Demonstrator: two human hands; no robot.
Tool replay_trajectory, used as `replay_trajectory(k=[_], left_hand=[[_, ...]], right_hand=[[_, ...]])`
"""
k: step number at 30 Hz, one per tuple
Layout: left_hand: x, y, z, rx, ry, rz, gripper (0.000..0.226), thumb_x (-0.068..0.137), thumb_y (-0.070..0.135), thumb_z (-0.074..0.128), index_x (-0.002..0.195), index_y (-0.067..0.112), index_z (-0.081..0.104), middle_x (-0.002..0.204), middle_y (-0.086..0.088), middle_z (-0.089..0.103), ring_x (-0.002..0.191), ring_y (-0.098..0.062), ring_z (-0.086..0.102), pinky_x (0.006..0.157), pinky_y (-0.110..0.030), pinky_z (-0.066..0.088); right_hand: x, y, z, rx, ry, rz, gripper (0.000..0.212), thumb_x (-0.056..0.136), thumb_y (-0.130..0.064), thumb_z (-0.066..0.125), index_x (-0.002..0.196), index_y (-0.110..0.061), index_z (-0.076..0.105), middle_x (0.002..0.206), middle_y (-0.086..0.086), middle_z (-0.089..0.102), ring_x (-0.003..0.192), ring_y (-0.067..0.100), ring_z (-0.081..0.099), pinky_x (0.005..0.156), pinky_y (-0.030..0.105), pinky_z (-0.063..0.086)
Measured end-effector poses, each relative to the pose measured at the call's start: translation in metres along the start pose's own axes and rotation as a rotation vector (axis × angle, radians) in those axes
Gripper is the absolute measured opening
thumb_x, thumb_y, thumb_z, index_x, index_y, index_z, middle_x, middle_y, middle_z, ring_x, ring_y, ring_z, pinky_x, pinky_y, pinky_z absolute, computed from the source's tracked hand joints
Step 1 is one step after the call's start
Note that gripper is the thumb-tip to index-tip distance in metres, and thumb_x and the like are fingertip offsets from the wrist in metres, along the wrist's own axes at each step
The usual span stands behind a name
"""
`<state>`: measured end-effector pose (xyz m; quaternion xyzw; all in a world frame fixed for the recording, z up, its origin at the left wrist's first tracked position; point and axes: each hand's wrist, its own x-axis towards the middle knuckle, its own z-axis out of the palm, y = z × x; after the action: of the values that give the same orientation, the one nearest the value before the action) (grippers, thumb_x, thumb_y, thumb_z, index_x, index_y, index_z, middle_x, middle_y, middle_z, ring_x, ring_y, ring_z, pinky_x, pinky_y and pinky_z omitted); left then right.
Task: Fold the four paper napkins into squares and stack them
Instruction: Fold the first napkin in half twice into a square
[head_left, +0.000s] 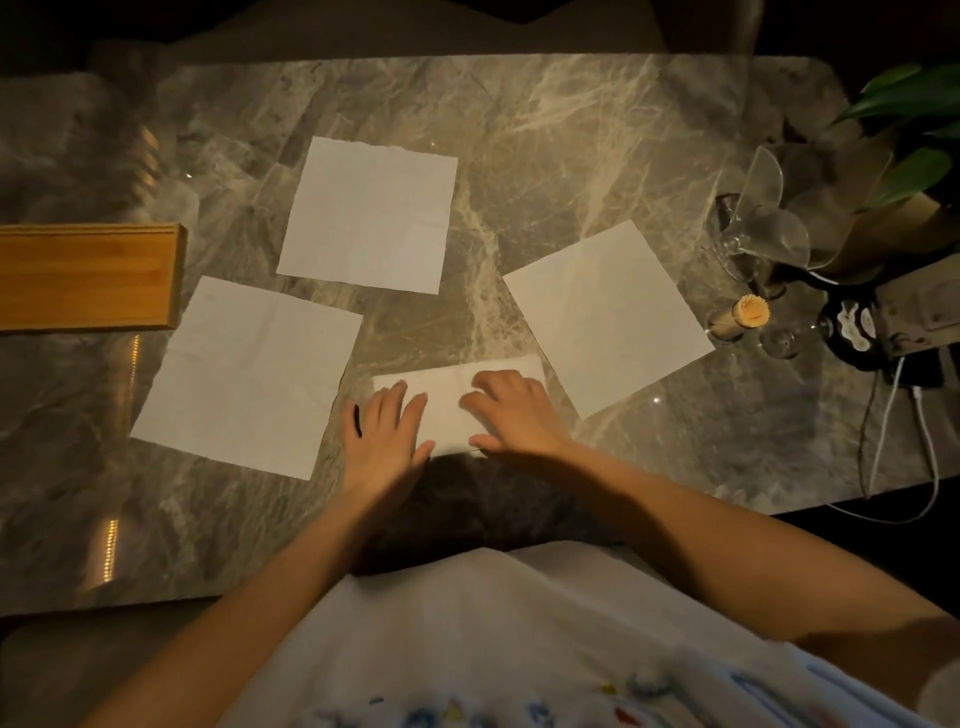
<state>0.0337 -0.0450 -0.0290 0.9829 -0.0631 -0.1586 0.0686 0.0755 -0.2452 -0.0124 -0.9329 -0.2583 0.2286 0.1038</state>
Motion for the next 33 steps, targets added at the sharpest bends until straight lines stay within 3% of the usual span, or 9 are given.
replay_trajectory(k=[6,9,14,17,20,23,27,30,33], left_hand=[[0.000,-0.017,0.004,0.026,-0.067,-0.014,0.063,0.094,0.049,0.035,0.148,0.026,0.013,0.159,-0.005,0.005,0.146,-0.027,0.003,0.114,-0.056,0.000],[-0.006,-0.028,-0.002,0.002,0.040,-0.043,0.063,0.090,0.044,0.049,0.144,0.019,0.028,0.154,-0.012,0.021,0.141,-0.032,0.020,0.113,-0.055,0.008],[-0.010,-0.011,-0.001,-0.371,0.129,0.018,0.045,0.083,0.032,0.064,0.123,0.018,0.051,0.126,-0.006,0.054,0.116,-0.026,0.050,0.098,-0.043,0.038],[-0.012,0.000,0.005,-0.319,0.087,0.002,0.049,0.084,0.038,0.062,0.125,0.014,0.051,0.124,-0.007,0.057,0.112,-0.027,0.053,0.095,-0.041,0.039],[-0.008,0.000,0.007,-0.223,0.081,0.021,0.057,0.080,0.038,0.066,0.128,0.011,0.050,0.129,-0.011,0.054,0.116,-0.031,0.050,0.098,-0.045,0.036],[-0.002,-0.005,0.005,-0.169,0.068,0.064,0.060,0.076,0.036,0.071,0.128,0.012,0.051,0.131,-0.012,0.051,0.119,-0.034,0.047,0.100,-0.047,0.033],[-0.005,-0.013,0.000,-0.161,0.065,0.113,0.060,0.076,0.034,0.073,0.128,0.012,0.052,0.137,-0.016,0.047,0.125,-0.035,0.044,0.102,-0.050,0.034],[-0.007,-0.016,-0.003,-0.209,0.080,0.273,0.051,0.078,0.015,0.070,0.126,0.008,0.055,0.139,-0.017,0.048,0.129,-0.035,0.043,0.105,-0.051,0.034],[-0.009,-0.013,-0.003,-0.331,0.022,0.269,0.048,0.082,-0.004,0.056,0.128,0.011,0.054,0.137,-0.010,0.054,0.133,-0.028,0.042,0.113,-0.047,0.026]], right_hand=[[-0.008,0.032,0.002,-0.074,0.011,-0.018,0.049,0.084,-0.040,0.065,0.126,-0.023,0.047,0.139,0.005,0.041,0.126,0.026,0.038,0.098,0.041,0.038],[-0.021,0.052,0.001,-0.084,0.023,0.000,0.051,0.082,-0.044,0.066,0.125,-0.023,0.047,0.136,0.004,0.043,0.122,0.026,0.040,0.096,0.042,0.040],[-0.024,0.043,0.006,-0.037,0.026,0.117,0.057,0.078,-0.057,0.064,0.121,-0.023,0.048,0.125,0.005,0.048,0.110,0.027,0.048,0.087,0.042,0.044],[-0.021,0.019,0.014,0.169,-0.025,0.248,0.055,0.080,-0.061,0.059,0.115,-0.020,0.049,0.101,0.000,0.051,0.086,0.020,0.053,0.074,0.033,0.044],[-0.020,0.005,0.015,0.395,-0.202,0.164,0.032,0.091,-0.043,0.054,0.109,-0.017,0.056,0.086,-0.004,0.051,0.077,0.014,0.050,0.071,0.028,0.040],[-0.019,0.008,0.007,0.289,-0.214,0.033,0.023,0.092,-0.026,0.055,0.113,-0.018,0.059,0.100,0.002,0.058,0.089,0.018,0.055,0.079,0.032,0.047],[-0.027,0.019,0.002,0.062,-0.139,-0.083,0.047,0.082,-0.028,0.067,0.126,-0.022,0.052,0.119,0.005,0.052,0.103,0.022,0.051,0.085,0.038,0.049],[-0.035,0.020,0.007,0.109,-0.140,-0.105,0.052,0.079,-0.029,0.070,0.127,-0.022,0.052,0.121,0.006,0.051,0.105,0.022,0.050,0.084,0.039,0.047],[-0.037,0.016,0.013,0.144,-0.060,-0.072,0.043,0.079,-0.029,0.069,0.120,-0.021,0.056,0.113,0.007,0.053,0.096,0.023,0.052,0.077,0.041,0.049]])
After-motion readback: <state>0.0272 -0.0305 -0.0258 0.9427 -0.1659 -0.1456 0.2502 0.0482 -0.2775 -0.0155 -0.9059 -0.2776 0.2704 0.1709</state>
